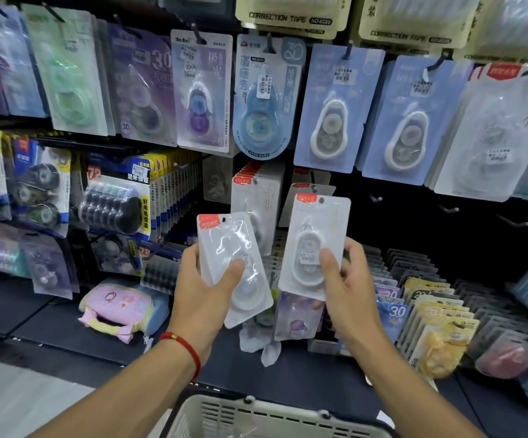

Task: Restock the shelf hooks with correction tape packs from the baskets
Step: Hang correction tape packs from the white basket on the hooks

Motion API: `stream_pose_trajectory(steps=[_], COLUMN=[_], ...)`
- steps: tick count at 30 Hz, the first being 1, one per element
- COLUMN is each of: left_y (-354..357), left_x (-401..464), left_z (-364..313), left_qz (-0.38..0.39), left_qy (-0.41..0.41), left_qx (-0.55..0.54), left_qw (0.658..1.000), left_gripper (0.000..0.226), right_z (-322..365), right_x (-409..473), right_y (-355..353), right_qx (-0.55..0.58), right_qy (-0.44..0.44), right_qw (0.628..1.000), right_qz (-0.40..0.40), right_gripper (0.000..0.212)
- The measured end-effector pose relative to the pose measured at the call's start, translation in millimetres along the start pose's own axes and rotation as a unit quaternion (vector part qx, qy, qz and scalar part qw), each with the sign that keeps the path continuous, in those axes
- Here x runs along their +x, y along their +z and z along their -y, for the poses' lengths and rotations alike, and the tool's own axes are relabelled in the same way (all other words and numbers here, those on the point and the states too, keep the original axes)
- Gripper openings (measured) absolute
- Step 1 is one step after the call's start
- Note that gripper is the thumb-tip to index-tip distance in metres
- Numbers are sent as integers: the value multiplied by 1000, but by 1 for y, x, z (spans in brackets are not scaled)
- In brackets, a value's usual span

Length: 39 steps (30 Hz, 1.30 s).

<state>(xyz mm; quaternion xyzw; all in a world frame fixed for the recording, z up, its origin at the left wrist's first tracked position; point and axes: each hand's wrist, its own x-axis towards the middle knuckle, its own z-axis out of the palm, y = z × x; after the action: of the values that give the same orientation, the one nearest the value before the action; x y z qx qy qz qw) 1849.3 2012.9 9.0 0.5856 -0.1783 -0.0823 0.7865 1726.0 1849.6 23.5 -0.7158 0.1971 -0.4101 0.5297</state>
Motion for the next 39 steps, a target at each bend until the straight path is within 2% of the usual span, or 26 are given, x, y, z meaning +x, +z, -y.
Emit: stream_pose_trajectory(steps=[5,13,19,27,29,32,37,39], left_y=[0,2,0,-1,-1,-2,0,2], left_x=[0,-1,-1,-3,-3,-3,-7,-8], left_z=[0,-1,-2,-6,-7,-8,-8,-9], left_qz=[-18,-20,-24,-33,-32,-30,-15,-6], left_qy=[16,30,27,25,27,28,28,26], left_qx=[0,3,-2,4,6,6,11,12], left_qw=[1000,999,999,999,999,999,999,1000], left_gripper=[42,41,39,40,39,40,43,45], right_z=[10,27,27,25,19,2,-18,-14], right_x=[7,13,12,13,16,20,16,13], right_y=[2,5,-2,1,0,-1,-7,-4], right_qx=[4,59,15,17,21,18,-98,-99], right_qy=[6,0,-2,-8,-1,79,157,139], right_qw=[1000,997,998,998,999,997,982,983], right_qz=[1,-46,-59,-53,-45,-15,48,71], right_gripper=[36,38,35,38,38,45,65,55])
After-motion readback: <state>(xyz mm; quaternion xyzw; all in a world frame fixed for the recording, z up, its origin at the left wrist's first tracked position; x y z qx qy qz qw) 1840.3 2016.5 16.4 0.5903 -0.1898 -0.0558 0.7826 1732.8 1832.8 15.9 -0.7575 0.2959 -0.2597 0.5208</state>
